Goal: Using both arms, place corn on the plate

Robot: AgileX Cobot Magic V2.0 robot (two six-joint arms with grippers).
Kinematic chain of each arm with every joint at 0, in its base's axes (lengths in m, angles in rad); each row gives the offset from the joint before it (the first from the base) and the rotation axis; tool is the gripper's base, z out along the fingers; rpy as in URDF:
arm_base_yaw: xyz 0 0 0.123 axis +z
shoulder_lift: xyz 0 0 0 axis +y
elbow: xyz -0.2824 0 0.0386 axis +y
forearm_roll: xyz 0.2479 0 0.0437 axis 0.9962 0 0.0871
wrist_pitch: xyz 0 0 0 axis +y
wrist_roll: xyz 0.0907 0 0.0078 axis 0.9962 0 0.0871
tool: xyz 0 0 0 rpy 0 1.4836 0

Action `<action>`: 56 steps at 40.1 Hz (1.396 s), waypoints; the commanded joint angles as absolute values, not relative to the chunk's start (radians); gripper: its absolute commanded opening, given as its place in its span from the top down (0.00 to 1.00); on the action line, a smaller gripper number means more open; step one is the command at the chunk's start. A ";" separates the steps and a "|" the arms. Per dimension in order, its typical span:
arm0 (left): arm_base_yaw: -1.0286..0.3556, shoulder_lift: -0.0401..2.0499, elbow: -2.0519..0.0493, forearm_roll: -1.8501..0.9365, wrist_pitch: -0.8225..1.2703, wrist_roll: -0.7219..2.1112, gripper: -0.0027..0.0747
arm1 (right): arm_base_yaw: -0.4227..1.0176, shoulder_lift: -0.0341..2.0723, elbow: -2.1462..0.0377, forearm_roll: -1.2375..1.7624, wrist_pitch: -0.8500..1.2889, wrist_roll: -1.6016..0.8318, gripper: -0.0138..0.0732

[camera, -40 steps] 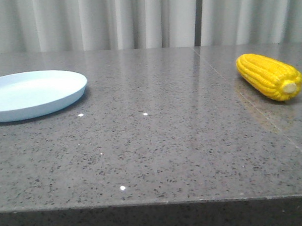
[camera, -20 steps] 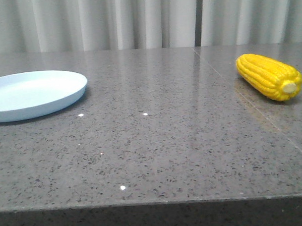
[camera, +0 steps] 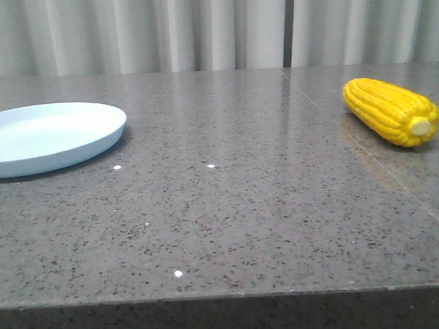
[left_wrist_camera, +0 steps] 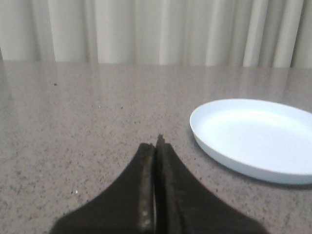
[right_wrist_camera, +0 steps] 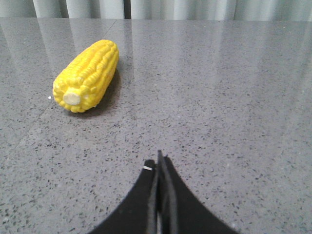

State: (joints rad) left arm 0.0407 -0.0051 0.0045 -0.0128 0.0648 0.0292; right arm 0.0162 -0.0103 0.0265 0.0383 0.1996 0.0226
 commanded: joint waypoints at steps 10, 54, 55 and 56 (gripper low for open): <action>0.042 -0.018 -0.111 -0.012 -0.197 0.026 0.99 | 0.009 -0.021 -0.192 0.073 0.183 0.015 0.92; 0.042 0.396 -0.492 0.068 0.145 0.026 0.10 | 0.009 0.418 -0.575 0.075 0.303 0.015 0.14; 0.042 0.398 -0.492 0.068 0.145 0.026 0.10 | 0.009 0.418 -0.575 0.075 0.303 0.015 0.14; 0.042 0.403 -0.492 0.068 0.146 0.026 0.10 | 0.009 0.418 -0.575 0.075 0.303 0.015 0.14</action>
